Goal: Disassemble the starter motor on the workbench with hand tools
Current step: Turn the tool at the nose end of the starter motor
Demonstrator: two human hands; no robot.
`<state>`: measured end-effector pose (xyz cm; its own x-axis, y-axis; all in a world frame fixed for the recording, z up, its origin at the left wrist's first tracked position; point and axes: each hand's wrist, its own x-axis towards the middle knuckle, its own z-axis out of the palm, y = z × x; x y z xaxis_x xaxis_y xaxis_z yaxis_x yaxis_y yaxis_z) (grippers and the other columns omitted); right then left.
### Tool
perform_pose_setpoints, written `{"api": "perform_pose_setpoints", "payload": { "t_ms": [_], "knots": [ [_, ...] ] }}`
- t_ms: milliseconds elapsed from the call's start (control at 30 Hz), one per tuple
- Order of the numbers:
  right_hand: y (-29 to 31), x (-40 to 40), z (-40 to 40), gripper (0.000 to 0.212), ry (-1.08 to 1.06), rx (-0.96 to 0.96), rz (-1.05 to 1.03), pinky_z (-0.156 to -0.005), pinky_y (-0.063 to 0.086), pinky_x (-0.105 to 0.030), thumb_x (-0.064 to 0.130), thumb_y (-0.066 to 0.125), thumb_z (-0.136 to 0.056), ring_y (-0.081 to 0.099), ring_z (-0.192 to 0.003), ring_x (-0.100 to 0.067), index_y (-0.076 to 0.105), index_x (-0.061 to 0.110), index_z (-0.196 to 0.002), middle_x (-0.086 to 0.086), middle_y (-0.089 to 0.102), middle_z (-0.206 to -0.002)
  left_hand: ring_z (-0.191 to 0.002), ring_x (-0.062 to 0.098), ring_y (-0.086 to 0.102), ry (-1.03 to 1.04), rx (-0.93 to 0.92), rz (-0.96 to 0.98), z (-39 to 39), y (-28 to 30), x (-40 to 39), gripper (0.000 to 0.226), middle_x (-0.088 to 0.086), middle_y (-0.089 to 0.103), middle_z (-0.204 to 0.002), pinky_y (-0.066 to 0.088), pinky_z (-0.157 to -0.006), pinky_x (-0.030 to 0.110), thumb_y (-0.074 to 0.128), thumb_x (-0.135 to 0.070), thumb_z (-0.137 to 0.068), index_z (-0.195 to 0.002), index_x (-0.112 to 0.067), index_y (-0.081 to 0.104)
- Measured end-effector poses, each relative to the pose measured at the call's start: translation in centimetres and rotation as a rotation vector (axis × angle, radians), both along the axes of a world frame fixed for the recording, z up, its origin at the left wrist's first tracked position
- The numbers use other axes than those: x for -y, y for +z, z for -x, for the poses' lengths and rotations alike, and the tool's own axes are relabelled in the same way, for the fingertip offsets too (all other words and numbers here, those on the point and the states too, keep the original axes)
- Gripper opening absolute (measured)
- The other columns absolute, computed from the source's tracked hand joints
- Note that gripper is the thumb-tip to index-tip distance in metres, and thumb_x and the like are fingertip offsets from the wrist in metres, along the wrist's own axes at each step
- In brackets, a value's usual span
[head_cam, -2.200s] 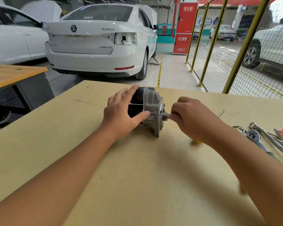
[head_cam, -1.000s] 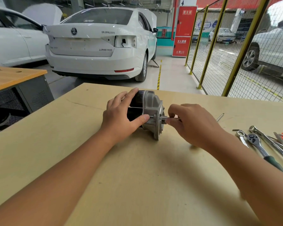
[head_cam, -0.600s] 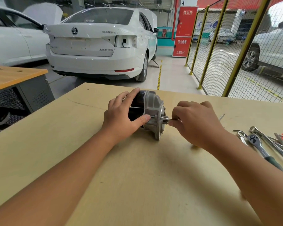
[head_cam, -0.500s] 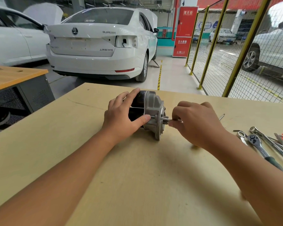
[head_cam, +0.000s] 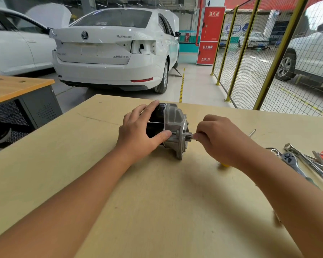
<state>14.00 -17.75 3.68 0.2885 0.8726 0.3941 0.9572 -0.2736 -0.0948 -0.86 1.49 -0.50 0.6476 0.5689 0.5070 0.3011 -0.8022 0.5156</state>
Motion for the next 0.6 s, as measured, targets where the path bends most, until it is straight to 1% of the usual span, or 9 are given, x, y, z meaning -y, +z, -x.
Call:
{"api": "perform_pose_setpoints", "payload": {
  "t_ms": [133, 267, 400, 500, 567, 600],
  "knots": [
    [-0.15, 0.18, 0.2, 0.023, -0.067, 0.153, -0.015, -0.077, 0.04, -0.038, 0.043, 0.055, -0.099, 0.058, -0.08, -0.021, 0.066, 0.025, -0.09, 0.012, 0.051, -0.087, -0.138, 0.025, 0.036, -0.001, -0.005, 0.002, 0.01, 0.03, 0.06, 0.092, -0.009, 0.038, -0.157, 0.04, -0.111, 0.049, 0.059, -0.072, -0.075, -0.158, -0.047, 0.028],
    [0.1, 0.19, 0.41, 0.021, -0.09, 0.171, -0.019, -0.076, 0.038, -0.037, 0.049, 0.061, -0.094, 0.059, -0.084, -0.02, 0.065, 0.03, -0.087, 0.012, 0.057, -0.089, -0.139, 0.025, 0.036, -0.002, -0.011, 0.004, 0.03, 0.08, 0.08, 0.093, -0.008, 0.037, -0.157, 0.04, -0.112, 0.05, 0.059, -0.072, -0.075, -0.159, -0.047, 0.027],
    [0.25, 0.07, 0.52, 0.021, -0.087, 0.094, -0.019, -0.059, 0.043, -0.032, 0.045, 0.066, -0.092, 0.057, -0.075, -0.021, 0.062, 0.026, -0.084, 0.01, 0.057, -0.084, -0.138, 0.025, 0.036, -0.001, -0.008, 0.01, 0.04, 0.12, 0.11, 0.093, -0.008, 0.038, -0.157, 0.04, -0.111, 0.051, 0.059, -0.072, -0.075, -0.159, -0.046, 0.028],
    [0.19, 0.02, 0.67, 0.022, -0.055, -0.001, -0.013, -0.061, 0.047, -0.037, 0.039, 0.067, -0.093, 0.054, -0.073, -0.024, 0.056, 0.022, -0.083, 0.007, 0.054, -0.077, -0.139, 0.024, 0.036, -0.013, -0.003, 0.017, 0.15, 0.12, 0.08, 0.094, -0.008, 0.038, -0.158, 0.04, -0.112, 0.051, 0.061, -0.073, -0.074, -0.159, -0.047, 0.028],
    [0.21, 0.16, 0.6, 0.018, -0.006, -0.051, -0.055, -0.063, 0.047, -0.037, 0.033, 0.067, -0.094, 0.053, -0.07, -0.023, 0.063, 0.019, -0.084, 0.004, 0.053, -0.074, -0.14, 0.024, 0.035, -0.025, -0.007, 0.026, 0.26, 0.2, -0.04, 0.1, -0.009, 0.038, -0.158, 0.039, -0.113, 0.052, 0.064, -0.075, -0.07, -0.159, -0.047, 0.028],
    [0.25, 0.23, 0.47, 0.02, 0.002, -0.062, -0.066, -0.064, 0.047, -0.038, 0.031, 0.065, -0.096, 0.053, -0.07, -0.022, 0.066, 0.015, -0.083, 0.002, 0.054, -0.075, -0.141, 0.024, 0.035, -0.032, -0.012, 0.031, 0.32, 0.22, -0.1, 0.103, -0.008, 0.037, -0.158, 0.039, -0.114, 0.052, 0.066, -0.076, -0.067, -0.159, -0.048, 0.027]
  ]
}}
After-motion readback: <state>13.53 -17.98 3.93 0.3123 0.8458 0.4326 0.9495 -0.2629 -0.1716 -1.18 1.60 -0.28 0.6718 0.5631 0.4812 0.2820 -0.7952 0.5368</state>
